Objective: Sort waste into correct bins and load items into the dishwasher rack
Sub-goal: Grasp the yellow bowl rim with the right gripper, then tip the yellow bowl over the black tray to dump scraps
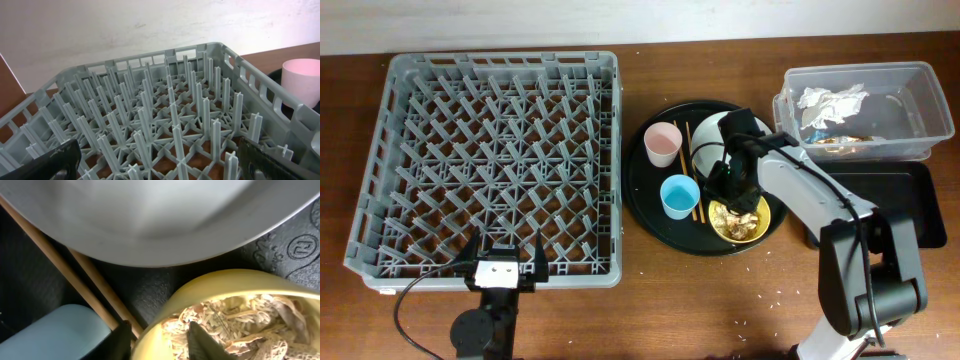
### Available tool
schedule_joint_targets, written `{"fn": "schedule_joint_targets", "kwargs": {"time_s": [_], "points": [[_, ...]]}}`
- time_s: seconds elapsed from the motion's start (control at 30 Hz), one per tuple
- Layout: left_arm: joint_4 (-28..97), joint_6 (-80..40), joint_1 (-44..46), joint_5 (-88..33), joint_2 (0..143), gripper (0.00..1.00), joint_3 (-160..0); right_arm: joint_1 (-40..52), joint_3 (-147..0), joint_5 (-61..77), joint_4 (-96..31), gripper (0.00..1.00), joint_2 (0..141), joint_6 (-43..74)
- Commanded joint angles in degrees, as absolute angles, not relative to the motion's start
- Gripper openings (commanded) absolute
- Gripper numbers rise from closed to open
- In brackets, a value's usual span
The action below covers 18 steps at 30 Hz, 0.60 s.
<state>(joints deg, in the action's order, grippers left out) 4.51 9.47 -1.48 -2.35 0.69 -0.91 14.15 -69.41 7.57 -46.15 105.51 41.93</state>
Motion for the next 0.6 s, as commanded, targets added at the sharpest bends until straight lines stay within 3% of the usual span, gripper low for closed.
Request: {"fn": "schedule_joint_targets", "kwargs": {"time_s": [0.0, 0.13, 0.23, 0.57], "points": [[4.5, 10.4, -1.8, -2.2, 0.3, 1.00, -0.5, 14.7, -68.9, 7.3, -46.0, 0.17, 105.4, 42.5], [4.5, 10.4, -1.8, -2.2, 0.3, 1.00, -0.5, 14.7, -68.9, 7.2, -47.1, 0.04, 105.4, 42.3], [4.5, 10.4, -1.8, -2.2, 0.3, 1.00, -0.5, 14.6, -69.3, 7.8, -48.9, 0.04, 105.3, 42.2], [4.5, 10.4, -1.8, -2.2, 0.3, 1.00, -0.5, 6.2, -83.2, 15.0, -62.3, 0.04, 97.3, 23.5]]}}
